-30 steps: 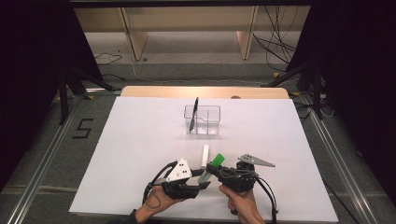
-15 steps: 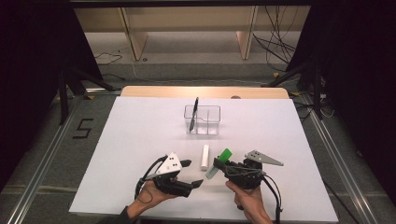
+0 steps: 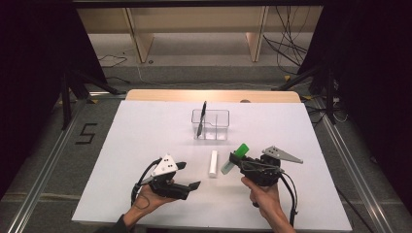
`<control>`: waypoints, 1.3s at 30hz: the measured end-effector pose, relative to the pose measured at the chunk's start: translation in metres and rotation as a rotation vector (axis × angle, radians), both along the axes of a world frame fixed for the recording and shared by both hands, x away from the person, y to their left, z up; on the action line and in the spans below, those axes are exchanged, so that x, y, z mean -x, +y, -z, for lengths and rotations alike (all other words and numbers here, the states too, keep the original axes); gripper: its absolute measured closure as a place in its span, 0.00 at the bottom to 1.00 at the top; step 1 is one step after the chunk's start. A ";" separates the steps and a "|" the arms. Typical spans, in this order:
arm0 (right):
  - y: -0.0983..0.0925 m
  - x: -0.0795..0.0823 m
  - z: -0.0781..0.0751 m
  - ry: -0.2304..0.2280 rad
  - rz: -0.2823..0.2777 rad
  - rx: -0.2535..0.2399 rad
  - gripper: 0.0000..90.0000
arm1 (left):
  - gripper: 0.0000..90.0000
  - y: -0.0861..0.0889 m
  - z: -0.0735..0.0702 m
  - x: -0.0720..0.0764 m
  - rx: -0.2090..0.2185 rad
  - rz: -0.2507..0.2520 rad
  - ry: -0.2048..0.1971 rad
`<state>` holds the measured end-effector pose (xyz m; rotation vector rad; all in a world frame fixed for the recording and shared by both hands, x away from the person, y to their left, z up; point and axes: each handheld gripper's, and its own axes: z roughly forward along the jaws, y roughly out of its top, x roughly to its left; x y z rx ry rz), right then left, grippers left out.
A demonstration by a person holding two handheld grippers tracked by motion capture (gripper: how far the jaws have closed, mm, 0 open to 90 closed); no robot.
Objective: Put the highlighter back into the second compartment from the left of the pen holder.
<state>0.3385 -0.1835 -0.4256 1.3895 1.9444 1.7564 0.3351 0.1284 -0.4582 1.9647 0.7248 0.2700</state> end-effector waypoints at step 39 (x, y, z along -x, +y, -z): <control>0.018 -0.097 -0.041 -0.006 0.069 0.063 0.85 | 0.17 0.033 0.007 0.006 0.046 -0.078 0.034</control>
